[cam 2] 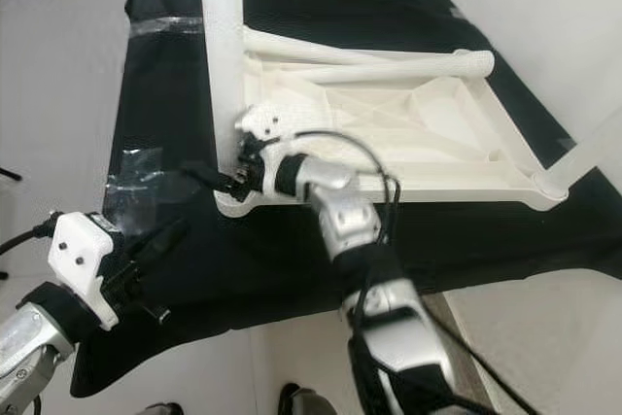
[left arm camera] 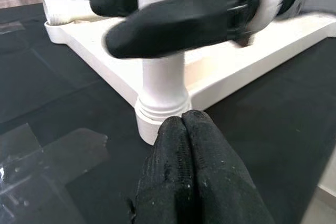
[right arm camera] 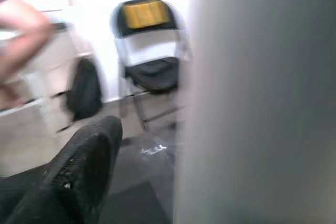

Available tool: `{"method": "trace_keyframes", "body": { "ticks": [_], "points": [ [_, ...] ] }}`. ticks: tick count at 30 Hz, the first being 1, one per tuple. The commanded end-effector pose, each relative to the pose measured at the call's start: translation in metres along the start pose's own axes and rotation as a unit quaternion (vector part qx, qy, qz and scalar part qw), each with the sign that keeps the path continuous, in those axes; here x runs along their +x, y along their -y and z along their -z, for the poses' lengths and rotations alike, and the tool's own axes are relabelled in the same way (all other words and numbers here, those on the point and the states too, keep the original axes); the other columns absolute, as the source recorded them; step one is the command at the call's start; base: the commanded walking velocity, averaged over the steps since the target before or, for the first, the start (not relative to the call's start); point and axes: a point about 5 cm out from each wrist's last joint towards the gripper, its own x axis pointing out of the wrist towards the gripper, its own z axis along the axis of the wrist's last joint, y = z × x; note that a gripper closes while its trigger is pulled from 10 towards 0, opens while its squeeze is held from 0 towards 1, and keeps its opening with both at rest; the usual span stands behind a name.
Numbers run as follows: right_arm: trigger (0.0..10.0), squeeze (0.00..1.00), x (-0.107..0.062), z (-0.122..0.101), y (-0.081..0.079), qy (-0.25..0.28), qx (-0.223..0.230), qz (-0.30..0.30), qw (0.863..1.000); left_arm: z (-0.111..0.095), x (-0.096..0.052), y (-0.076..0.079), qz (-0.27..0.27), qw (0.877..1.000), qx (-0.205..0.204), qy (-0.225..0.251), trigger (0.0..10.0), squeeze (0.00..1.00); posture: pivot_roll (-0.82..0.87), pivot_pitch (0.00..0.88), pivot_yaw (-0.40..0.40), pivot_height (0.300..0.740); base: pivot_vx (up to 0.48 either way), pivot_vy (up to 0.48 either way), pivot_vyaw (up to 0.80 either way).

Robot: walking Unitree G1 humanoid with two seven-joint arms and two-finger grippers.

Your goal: Building children table

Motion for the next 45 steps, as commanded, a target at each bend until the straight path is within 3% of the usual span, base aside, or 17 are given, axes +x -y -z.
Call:
{"method": "trace_keyframes", "body": {
  "ticks": [1, 8, 13, 14, 22, 25, 26, 28, 31, 32, 33, 34, 36, 38, 39, 44, 45],
  "points": [
    [10.0, 0.00, -0.001, 0.005, -0.004, -0.014, -0.011, -0.068, 0.997, 0.001, -0.001, 0.002, -0.001, 1.000, -0.004, -0.004, 10.0, 0.00, 0.14, 0.231, -0.139, 0.740, 0.000, 0.000, 0.00],
    [10.0, 0.00, 0.002, 0.005, -0.002, -0.038, 0.006, -0.175, 0.984, 0.001, -0.002, 0.001, 0.000, 1.000, -0.002, -0.005, 10.0, 0.00, 0.16, 0.238, -0.142, 0.740, 0.000, 0.000, 0.00],
    [10.0, 0.00, 0.002, 0.008, -0.003, -0.042, 0.016, -0.193, 0.980, 0.000, -0.002, 0.001, -0.001, 1.000, 0.000, -0.004, 10.0, 0.00, 0.17, 0.240, -0.142, 0.740, 0.000, 0.000, 0.00],
    [0.0, 0.00, 0.002, 0.011, -0.002, -0.050, 0.024, -0.190, 0.980, 0.000, -0.003, 0.000, -0.002, 1.000, 0.002, -0.005, 10.0, 0.00, 0.17, 0.238, -0.143, 0.740, 0.000, 0.000, 0.00],
    [0.0, 0.00, -0.002, 0.026, -0.001, -0.072, 0.034, -0.161, 0.984, 0.000, -0.004, 0.000, -0.003, 1.000, 0.004, -0.007, 10.0, 0.00, 0.17, 0.241, -0.147, 0.740, 0.000, 0.000, 0.00],
    [0.0, 0.00, -0.015, 0.039, 0.003, -0.080, 0.040, -0.108, 0.990, 0.001, -0.004, 0.000, -0.003, 1.000, 0.003, -0.008, 10.0, 0.00, 0.17, 0.246, -0.142, 0.740, 0.000, 0.000, 0.00],
    [0.0, 0.00, -0.033, 0.056, 0.004, -0.104, 0.046, -0.038, 0.993, 0.001, -0.003, 0.000, -0.002, 1.000, 0.004, -0.008, 10.0, 0.00, 0.16, 0.243, -0.143, 0.740, 0.000, 0.000, 0.00],
    [0.0, 0.00, -0.033, 0.056, 0.004, -0.104, 0.046, -0.038, 0.993, 0.001, -0.003, 0.000, -0.002, 1.000, 0.004, -0.008, 10.0, 0.00, 0.16, 0.243, -0.143, 0.740, 0.000, 0.000, 0.00],
    [0.0, 0.00, -0.049, 0.069, -0.002, -0.118, 0.055, 0.006, 0.991, 0.001, -0.003, -0.001, -0.002, 1.000, 0.005, -0.008, 10.0, 0.00, 0.16, 0.241, -0.145, 0.740, 0.000, 0.000, 0.00],
    [0.0, 0.00, -0.054, 0.079, -0.011, -0.130, 0.072, 0.042, 0.988, 0.001, -0.004, -0.001, -0.002, 1.000, 0.005, -0.009, 10.0, 0.00, 0.16, 0.242, -0.150, 0.740, 0.000, 0.000, 0.00],
    [0.0, 0.00, -0.051, 0.095, -0.016, -0.155, 0.089, 0.206, 0.962, 0.001, -0.004, -0.002, -0.002, 1.000, 0.005, -0.010, 10.0, 0.00, 0.15, 0.236, -0.144, 0.740, 0.000, 0.000, 0.00],
    [0.0, 0.00, -0.051, 0.095, -0.016, -0.155, 0.089, 0.206, 0.962, 0.001, -0.004, -0.002, -0.002, 1.000, 0.005, -0.010, 10.0, 0.00, 0.15, 0.236, -0.144, 0.740, 0.000, 0.000, 0.00],
    [0.0, 0.00, -0.047, 0.108, -0.047, -0.196, 0.065, 0.269, 0.941, 0.002, -0.003, -0.002, 0.002, 1.000, 0.012, -0.015, 10.0, 0.00, 0.18, 0.247, -0.138, 0.740, 0.000, 0.000, 0.00],
    [0.0, 0.00, -0.047, 0.108, -0.047, -0.196, 0.065, 0.269, 0.941, 0.002, -0.003, -0.002, 0.002, 1.000, 0.012, -0.015, 10.0, 0.00, 0.18, 0.247, -0.138, 0.740, 0.000, 0.000, 0.00],
    [0.0, 0.00, -0.046, 0.105, -0.043, -0.181, 0.088, 0.299, 0.933, 0.002, -0.003, -0.001, 0.003, 1.000, 0.009, -0.014, 10.0, 0.00, 0.16, 0.216, -0.126, 0.740, 0.000, 0.000, 0.00],
    [0.0, 0.00, -0.040, 0.100, -0.032, -0.172, 0.070, 0.293, 0.938, 0.002, 0.000, -0.001, 0.005, 1.000, 0.008, -0.012, 10.0, 0.00, 0.17, 0.210, -0.140, 0.740, 0.000, 0.000, 0.00],
    [10.0, 0.00, -0.038, 0.099, -0.031, -0.172, 0.062, 0.286, 0.941, 0.003, 0.000, -0.002, 0.002, 1.000, 0.011, -0.014, 10.0, 0.00, 0.17, 0.205, -0.139, 0.740, 0.000, 0.000, 0.00]
  ]
}}
